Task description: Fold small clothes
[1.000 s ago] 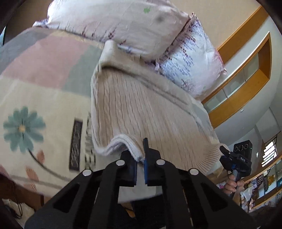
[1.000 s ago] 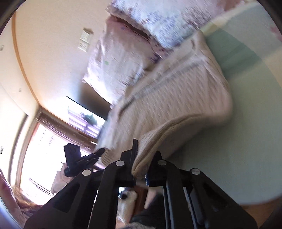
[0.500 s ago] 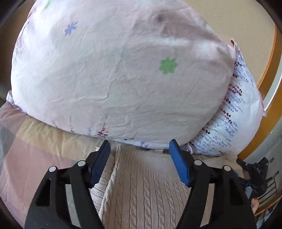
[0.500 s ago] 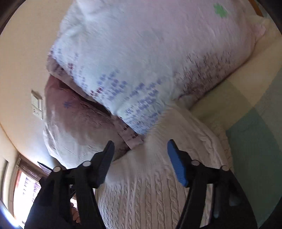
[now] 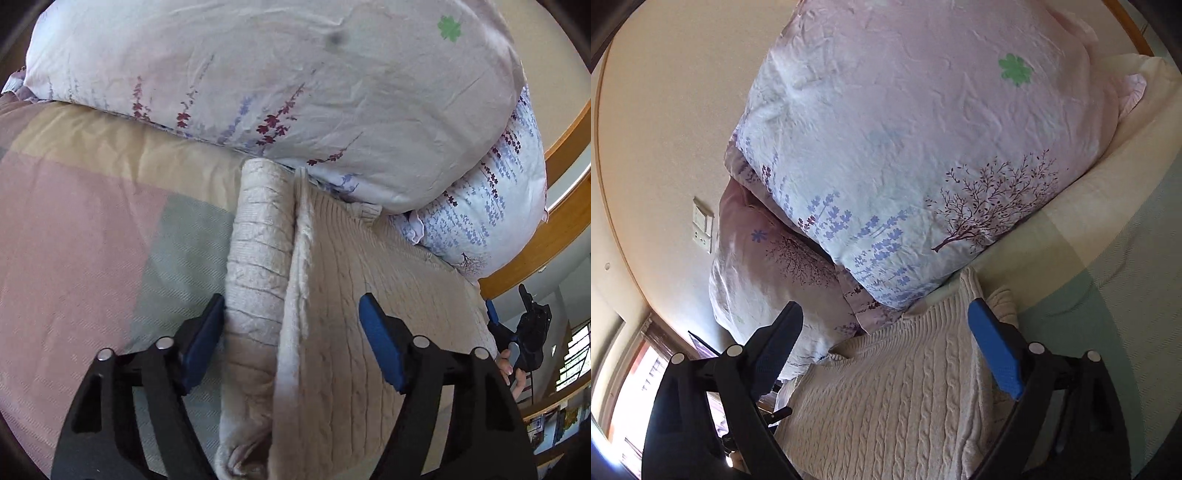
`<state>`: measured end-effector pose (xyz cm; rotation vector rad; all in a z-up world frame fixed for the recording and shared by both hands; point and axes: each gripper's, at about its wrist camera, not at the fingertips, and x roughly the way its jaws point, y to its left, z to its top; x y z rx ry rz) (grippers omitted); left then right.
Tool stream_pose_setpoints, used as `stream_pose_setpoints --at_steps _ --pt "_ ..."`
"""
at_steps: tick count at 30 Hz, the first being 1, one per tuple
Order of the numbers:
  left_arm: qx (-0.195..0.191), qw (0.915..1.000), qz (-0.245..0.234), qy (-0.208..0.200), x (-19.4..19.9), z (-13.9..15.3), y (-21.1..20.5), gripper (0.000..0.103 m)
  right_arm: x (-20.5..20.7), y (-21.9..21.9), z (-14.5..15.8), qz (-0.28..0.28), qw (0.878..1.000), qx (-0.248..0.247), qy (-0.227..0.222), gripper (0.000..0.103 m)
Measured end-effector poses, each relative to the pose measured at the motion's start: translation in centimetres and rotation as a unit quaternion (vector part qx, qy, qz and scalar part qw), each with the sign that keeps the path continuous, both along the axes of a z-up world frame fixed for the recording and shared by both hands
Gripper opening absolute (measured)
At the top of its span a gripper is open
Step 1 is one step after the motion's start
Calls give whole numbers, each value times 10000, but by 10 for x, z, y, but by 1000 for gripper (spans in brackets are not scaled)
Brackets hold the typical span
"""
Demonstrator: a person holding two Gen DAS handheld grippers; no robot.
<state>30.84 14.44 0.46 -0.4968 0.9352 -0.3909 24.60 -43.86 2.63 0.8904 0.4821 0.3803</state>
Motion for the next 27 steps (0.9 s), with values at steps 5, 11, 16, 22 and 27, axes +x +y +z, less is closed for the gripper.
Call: stream_pose_setpoints --at_steps 5,11,16,22,27 --pt "-725 9966 293 249 6 9 -2 20 7 3 -2 114 9998 59 172 93" --pt "-1481 9830 -776 -758 4 107 -123 18 -4 -22 13 -249 9995 178 -46 90" --pt "-3014 9364 -1798 -69 41 88 -263 60 -11 -50 13 -739 9971 -168 117 90" --pt "-1873 9703 -1510 -247 23 85 -253 91 4 -74 -6 -217 9964 553 607 102" --pt "-11 9957 -917 -156 12 53 -207 92 30 -38 -17 823 9847 161 1529 102"
